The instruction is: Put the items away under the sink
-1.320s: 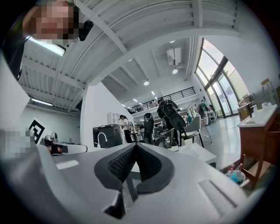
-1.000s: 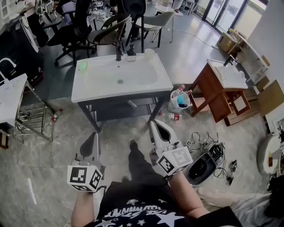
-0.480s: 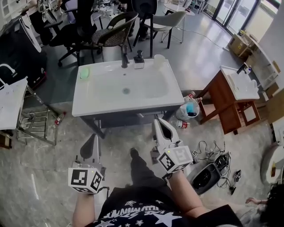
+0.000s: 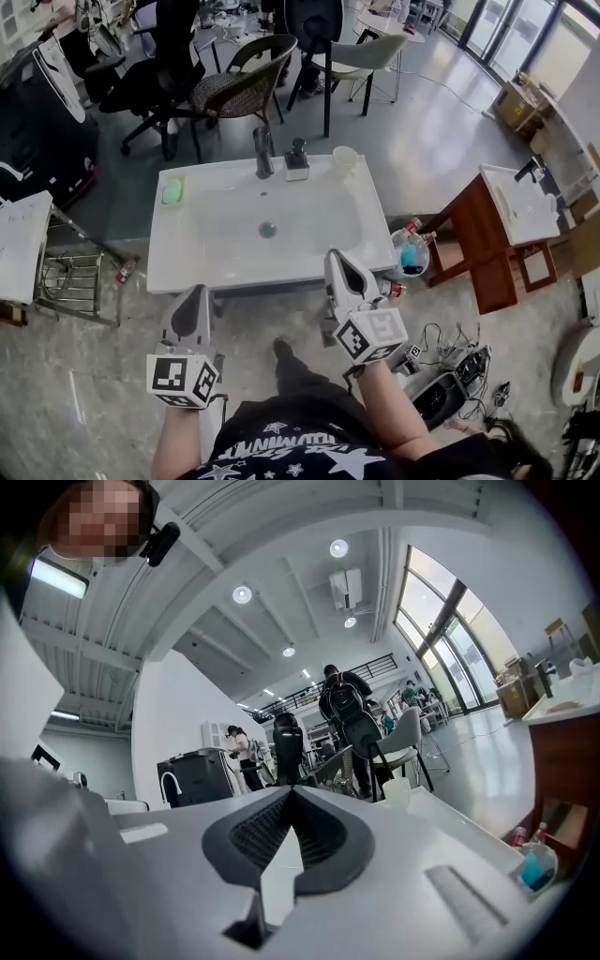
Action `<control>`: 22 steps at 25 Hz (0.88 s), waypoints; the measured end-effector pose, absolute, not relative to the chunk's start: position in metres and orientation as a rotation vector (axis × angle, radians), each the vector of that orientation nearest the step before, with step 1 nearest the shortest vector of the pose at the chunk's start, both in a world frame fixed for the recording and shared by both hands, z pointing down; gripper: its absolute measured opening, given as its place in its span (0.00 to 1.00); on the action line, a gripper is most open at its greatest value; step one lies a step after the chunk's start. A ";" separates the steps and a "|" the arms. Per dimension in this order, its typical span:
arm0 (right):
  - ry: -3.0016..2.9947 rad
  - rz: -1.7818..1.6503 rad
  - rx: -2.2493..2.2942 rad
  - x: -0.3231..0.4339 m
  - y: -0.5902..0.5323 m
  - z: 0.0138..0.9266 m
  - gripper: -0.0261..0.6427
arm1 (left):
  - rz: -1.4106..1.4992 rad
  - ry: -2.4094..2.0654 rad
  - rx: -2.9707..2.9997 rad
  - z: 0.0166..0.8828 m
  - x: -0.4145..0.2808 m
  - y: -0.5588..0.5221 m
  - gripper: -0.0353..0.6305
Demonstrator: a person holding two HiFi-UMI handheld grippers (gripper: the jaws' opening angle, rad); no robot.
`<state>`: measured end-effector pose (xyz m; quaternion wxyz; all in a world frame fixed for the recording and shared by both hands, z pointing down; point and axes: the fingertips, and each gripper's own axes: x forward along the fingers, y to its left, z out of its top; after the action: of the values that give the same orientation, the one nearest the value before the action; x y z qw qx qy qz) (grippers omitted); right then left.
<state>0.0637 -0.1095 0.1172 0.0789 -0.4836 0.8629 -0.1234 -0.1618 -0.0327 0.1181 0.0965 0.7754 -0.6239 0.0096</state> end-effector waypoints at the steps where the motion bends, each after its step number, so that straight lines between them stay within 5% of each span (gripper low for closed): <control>1: 2.582 -0.376 -1.446 0.064 -0.120 0.118 0.04 | 0.031 -1.844 2.300 0.119 -0.161 -0.043 0.07; 22: 2.678 -0.407 -1.463 0.069 -0.253 0.147 0.04 | 0.095 -1.864 2.290 0.128 -0.145 -0.187 0.07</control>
<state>0.0685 -0.2533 0.1474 0.0314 -0.4750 0.8694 -0.1321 -0.1453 -0.1873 0.1278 0.0933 0.7718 -0.6281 0.0319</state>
